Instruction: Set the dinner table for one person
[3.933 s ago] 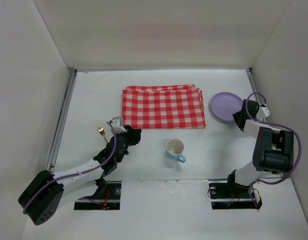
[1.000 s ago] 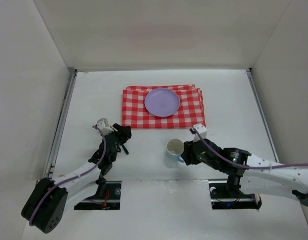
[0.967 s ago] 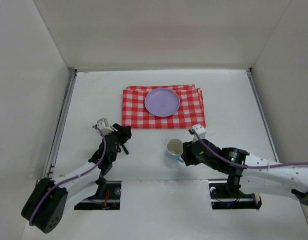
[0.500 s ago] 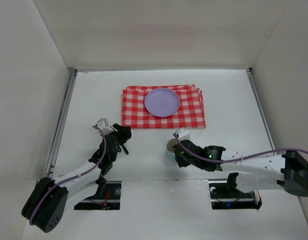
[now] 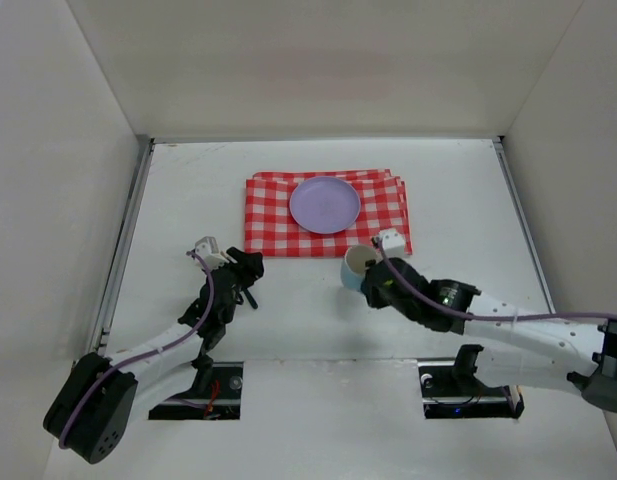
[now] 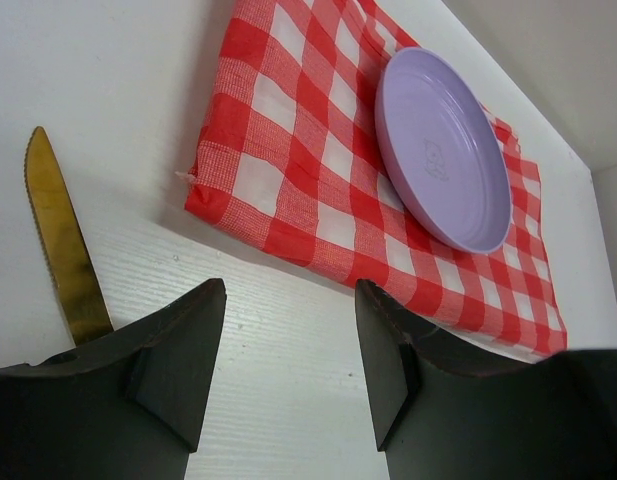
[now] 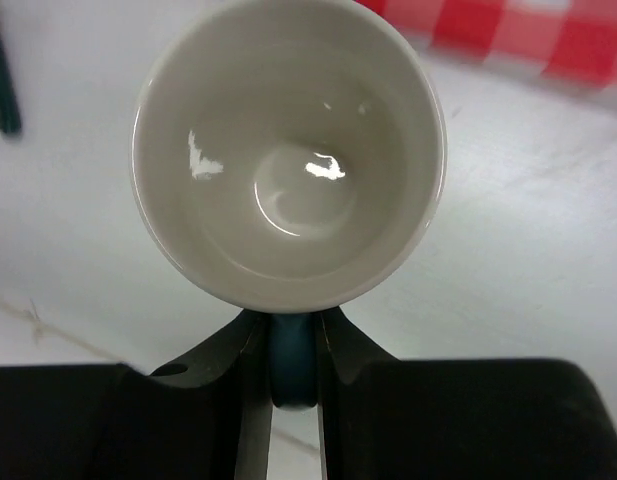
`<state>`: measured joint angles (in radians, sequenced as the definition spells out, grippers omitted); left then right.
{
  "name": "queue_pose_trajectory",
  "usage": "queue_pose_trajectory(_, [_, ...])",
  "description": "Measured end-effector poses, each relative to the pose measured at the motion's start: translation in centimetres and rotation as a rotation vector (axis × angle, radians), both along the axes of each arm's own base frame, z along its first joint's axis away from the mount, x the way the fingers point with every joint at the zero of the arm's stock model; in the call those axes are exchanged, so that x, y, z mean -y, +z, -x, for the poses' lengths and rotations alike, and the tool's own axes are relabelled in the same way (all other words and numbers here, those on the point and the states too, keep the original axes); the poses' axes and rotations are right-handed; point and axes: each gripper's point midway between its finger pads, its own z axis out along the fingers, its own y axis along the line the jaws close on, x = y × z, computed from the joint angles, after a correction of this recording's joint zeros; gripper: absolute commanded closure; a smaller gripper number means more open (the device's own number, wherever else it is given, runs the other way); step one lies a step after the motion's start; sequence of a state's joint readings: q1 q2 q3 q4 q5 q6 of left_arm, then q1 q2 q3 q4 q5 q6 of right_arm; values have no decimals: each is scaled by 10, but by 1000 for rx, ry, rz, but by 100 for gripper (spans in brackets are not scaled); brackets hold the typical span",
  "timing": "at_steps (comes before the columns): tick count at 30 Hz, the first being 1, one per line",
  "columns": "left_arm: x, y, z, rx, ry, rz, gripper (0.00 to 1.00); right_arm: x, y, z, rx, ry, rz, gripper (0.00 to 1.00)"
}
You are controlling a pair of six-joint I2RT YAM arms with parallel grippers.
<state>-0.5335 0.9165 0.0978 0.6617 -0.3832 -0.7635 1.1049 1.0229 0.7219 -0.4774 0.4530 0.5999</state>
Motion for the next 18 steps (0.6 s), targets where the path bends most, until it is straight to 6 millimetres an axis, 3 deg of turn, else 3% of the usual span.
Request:
queue_pose_trajectory(5, [2, -3, 1, -10, -7, -6, 48, 27, 53, -74, 125, -189, -59, 95])
queue_pose_trajectory(6, [2, -3, 1, -9, -9, -5, 48, 33, 62, -93, 146, -225, -58, 95])
queue_pose_trajectory(7, [3, -3, 1, -9, -10, -5, 48, 43, 74, -124, 184, -284, -57, 95])
queue_pose_trajectory(12, [3, -6, 1, -17, -12, -9, 48, 67, 71, -218, 189, -397, 13, 95])
queue_pose_trajectory(15, [4, -9, 2, -27, -15, -14, 48, 78, 47, -265, 164, -440, 56, 95])
queue_pose_trajectory(18, [4, -10, 2, -31, -16, -16, 48, 87, 18, -292, 117, -457, 96, 95])
